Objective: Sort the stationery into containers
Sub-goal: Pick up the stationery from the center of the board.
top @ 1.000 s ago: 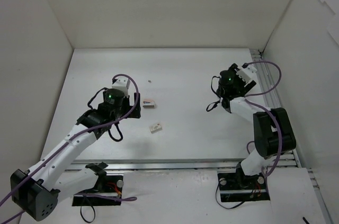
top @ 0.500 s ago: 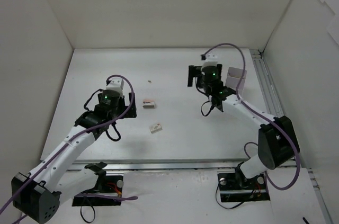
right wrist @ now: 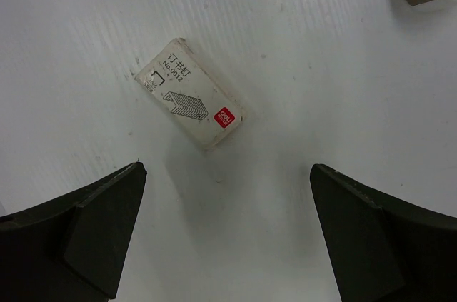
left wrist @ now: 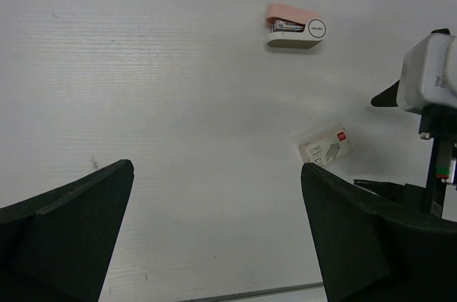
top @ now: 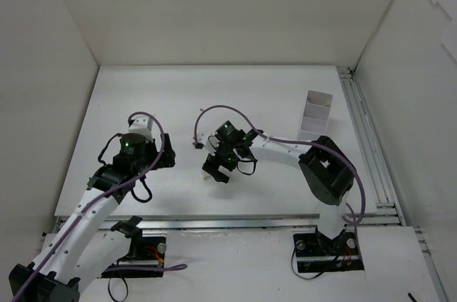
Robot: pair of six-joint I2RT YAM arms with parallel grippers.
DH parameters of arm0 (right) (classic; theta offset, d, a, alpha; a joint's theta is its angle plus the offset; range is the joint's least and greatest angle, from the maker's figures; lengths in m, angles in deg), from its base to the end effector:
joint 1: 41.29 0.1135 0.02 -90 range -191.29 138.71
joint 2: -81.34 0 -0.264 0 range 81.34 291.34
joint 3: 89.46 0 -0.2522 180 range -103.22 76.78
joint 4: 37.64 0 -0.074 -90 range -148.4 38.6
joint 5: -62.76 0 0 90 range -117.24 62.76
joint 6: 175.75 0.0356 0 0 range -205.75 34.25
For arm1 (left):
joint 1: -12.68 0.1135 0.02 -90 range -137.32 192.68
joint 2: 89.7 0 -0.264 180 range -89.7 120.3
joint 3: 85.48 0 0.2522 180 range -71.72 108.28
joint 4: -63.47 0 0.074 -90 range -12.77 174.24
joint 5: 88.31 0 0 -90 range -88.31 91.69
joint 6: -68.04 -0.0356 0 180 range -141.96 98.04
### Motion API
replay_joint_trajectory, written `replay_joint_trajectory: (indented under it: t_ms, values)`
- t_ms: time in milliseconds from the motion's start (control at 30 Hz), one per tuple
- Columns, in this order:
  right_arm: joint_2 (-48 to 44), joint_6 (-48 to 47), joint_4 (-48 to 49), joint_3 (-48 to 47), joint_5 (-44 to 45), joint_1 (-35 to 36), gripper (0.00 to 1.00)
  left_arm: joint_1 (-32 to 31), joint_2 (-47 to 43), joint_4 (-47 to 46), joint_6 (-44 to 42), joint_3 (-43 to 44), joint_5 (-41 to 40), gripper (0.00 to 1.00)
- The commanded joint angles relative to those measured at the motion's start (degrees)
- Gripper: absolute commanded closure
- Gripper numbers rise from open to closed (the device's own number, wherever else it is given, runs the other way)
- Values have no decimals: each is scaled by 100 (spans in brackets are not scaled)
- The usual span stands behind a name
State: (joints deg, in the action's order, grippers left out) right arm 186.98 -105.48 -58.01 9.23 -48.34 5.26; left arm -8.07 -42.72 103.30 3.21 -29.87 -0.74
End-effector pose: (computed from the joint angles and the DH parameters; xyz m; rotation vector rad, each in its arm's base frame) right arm 0.2638 0.2972 0.1884 -1.4523 1.8870 0.6598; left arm 0.1716 -0.0634 0.2876 -0.1083 2.1423 -0.4296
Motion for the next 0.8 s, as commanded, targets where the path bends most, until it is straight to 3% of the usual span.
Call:
replay_joint_trajectory:
  t_ms: [0, 200, 667, 767]
  values:
    - [34, -550, -227, -390, -53, 91, 2, 45, -84, -119, 94, 8, 120, 0]
    - [386, -892, -218, -584, 642, 417, 2, 45, 4, -137, 102, 60, 121, 0]
    - [808, -981, -42, -830, 608, 540, 2, 45, -40, -84, 111, 78, 77, 0]
    - [843, -866, -42, -830, 668, 566, 12, 45, -22, -67, 120, 87, 77, 0]
